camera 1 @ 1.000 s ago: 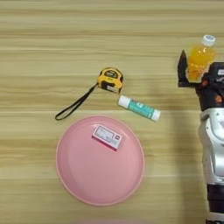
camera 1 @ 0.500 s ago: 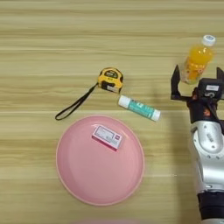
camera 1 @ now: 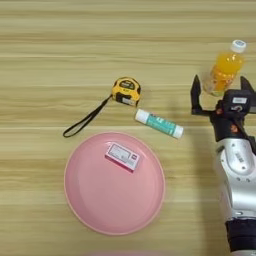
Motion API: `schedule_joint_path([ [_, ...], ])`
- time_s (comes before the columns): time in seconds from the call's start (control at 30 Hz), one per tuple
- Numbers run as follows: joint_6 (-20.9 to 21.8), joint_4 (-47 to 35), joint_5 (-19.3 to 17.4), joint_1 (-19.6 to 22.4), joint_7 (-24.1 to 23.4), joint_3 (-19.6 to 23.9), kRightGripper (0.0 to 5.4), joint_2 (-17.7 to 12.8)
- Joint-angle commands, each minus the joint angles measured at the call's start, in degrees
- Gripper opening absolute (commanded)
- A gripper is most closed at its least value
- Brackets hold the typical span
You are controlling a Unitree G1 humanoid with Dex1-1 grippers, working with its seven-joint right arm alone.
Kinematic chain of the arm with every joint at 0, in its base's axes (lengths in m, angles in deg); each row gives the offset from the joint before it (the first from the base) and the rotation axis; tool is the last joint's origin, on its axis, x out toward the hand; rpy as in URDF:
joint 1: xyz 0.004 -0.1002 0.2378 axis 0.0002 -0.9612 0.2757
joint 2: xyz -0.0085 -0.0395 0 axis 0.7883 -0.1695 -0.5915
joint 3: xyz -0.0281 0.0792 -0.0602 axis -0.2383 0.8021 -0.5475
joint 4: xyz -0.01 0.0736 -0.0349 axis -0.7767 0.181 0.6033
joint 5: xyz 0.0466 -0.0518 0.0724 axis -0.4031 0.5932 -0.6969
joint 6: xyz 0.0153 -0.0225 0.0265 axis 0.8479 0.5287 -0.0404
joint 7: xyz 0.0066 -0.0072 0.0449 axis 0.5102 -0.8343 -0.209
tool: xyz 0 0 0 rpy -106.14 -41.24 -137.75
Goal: Move the objects on the table
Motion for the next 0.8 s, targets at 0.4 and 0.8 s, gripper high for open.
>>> schedule_joint_path([
  [0.4, -0.4, -2.1, -1.2, 3.0, 1.2, -0.1, 5.37, -1.6],
  [0.8, 0.0, -1.3, -1.2, 3.2, 1.2, -0.3, 5.37, -1.8],
])
